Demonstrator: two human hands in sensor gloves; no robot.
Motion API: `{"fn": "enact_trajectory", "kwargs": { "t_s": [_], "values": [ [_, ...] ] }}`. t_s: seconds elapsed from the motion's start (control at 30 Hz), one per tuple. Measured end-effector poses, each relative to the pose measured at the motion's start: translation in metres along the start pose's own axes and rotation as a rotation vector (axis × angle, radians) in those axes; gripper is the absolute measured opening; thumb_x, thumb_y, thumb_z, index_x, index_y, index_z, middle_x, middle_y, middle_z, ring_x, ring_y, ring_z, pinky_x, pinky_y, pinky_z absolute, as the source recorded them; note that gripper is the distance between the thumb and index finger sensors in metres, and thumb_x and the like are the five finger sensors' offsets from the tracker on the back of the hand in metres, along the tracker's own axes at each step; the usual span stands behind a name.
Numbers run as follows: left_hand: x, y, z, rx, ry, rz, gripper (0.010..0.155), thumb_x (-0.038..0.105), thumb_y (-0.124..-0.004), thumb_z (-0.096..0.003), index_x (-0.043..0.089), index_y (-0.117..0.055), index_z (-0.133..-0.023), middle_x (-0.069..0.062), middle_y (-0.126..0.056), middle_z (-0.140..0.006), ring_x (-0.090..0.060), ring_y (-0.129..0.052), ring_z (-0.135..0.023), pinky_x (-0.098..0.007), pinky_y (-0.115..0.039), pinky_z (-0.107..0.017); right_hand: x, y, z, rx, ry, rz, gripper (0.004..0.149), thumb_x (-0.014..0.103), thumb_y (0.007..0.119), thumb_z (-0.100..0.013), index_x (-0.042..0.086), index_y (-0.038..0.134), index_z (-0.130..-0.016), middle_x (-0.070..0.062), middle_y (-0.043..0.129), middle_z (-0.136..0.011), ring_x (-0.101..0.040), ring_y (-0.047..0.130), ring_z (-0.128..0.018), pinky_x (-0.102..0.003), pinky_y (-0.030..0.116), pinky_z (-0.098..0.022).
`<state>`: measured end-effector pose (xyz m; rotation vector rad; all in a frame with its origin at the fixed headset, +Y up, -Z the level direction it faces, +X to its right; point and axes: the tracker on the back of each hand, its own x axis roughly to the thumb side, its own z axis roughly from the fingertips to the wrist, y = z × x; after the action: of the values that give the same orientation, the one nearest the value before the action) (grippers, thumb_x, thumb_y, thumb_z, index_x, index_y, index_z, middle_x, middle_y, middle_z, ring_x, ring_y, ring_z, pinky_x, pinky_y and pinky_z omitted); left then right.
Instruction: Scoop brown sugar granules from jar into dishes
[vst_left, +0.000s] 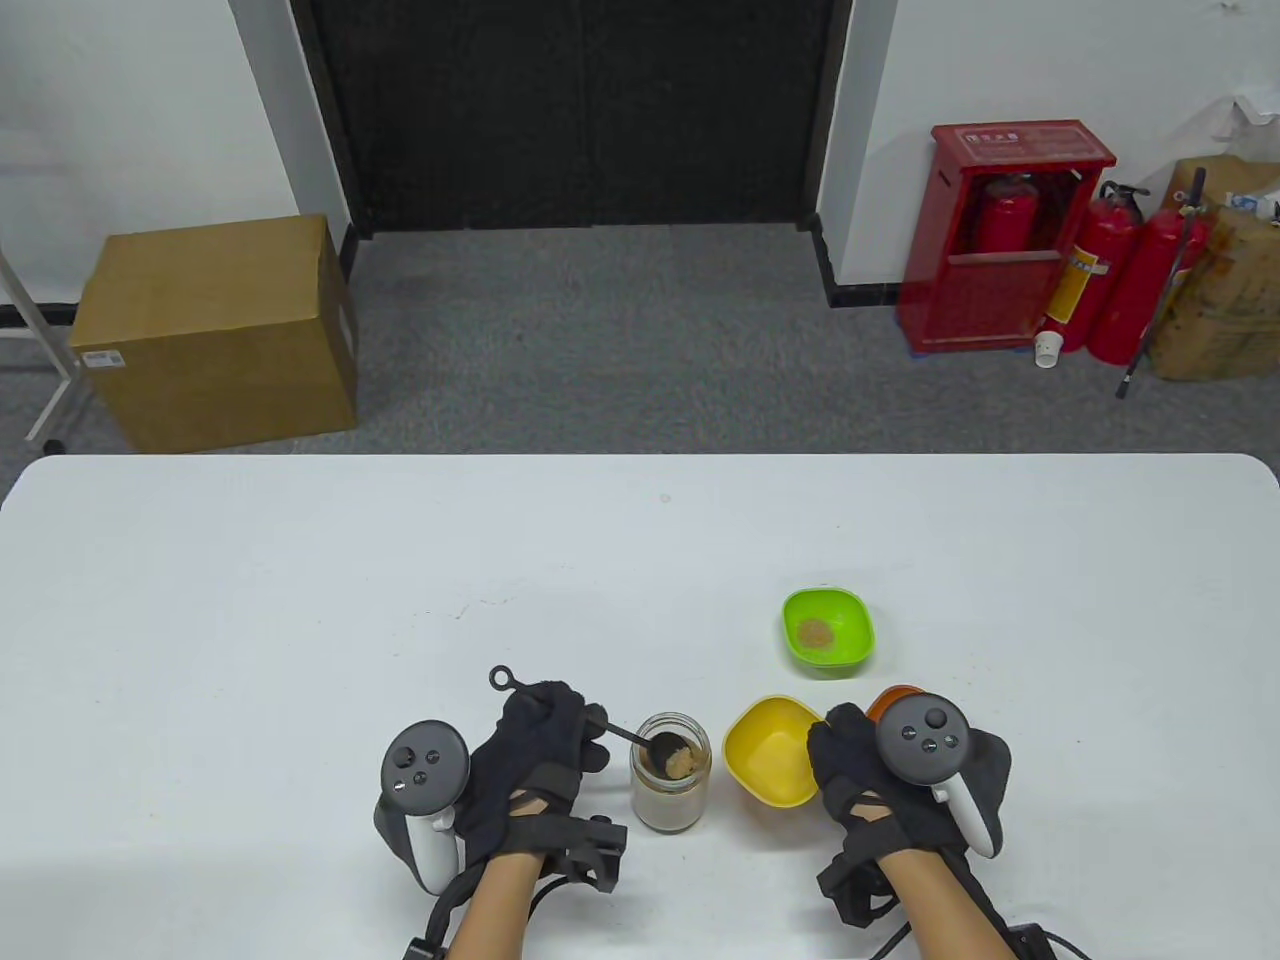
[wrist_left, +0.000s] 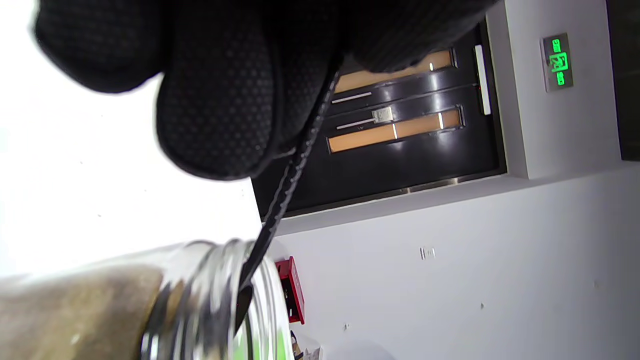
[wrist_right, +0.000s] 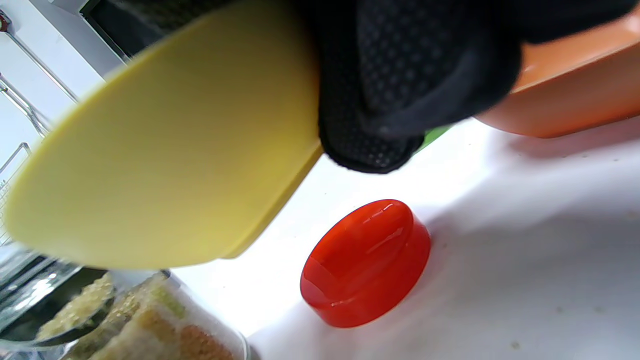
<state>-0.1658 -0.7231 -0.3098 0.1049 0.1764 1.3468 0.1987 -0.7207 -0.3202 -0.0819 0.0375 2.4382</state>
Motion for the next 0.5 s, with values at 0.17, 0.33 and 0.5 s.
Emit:
{"fn": "enact_trajectory", "kwargs": {
  "t_s": [0.17, 0.33, 0.5],
  "values": [
    [-0.003, 0.004, -0.001, 0.001, 0.03, 0.043, 0.05, 0.042, -0.081, -0.0557, 0.006, -0.073, -0.089, -0.007, -0.103, -0.07, -0.021, -0.112, -0.043, -0.046, -0.089, -0.038, -0.001, -0.001, 0.0, 0.003, -0.002, -0.015, 0.047, 0.034, 0.075, -0.057, -0.004, 0.08, -0.084, -0.018, 0.102, -0.051, -0.028, 0.095, -0.021, -0.045, 0.082, -0.008],
    [0.002, 0.007, 0.0, -0.008, 0.056, 0.047, 0.05, 0.041, -0.083, -0.0558, 0.007, -0.07, -0.09, -0.006, -0.102, -0.072, -0.02, -0.111, -0.046, -0.045, -0.088, -0.04, -0.001, -0.003, 0.0, 0.002, -0.006, -0.033, 0.047, 0.034, 0.075, -0.057, -0.004, 0.08, -0.084, -0.018, 0.103, -0.051, -0.028, 0.095, -0.02, -0.045, 0.082, -0.008],
    [0.01, 0.012, 0.001, 0.003, 0.056, 0.065, 0.05, 0.042, -0.082, -0.0567, 0.008, -0.069, -0.091, -0.005, -0.101, -0.073, -0.019, -0.111, -0.047, -0.044, -0.089, -0.04, -0.001, -0.005, 0.001, -0.002, -0.009, -0.048, 0.047, 0.035, 0.075, -0.057, -0.004, 0.08, -0.084, -0.018, 0.103, -0.051, -0.028, 0.095, -0.02, -0.045, 0.082, -0.007]
  ]
}}
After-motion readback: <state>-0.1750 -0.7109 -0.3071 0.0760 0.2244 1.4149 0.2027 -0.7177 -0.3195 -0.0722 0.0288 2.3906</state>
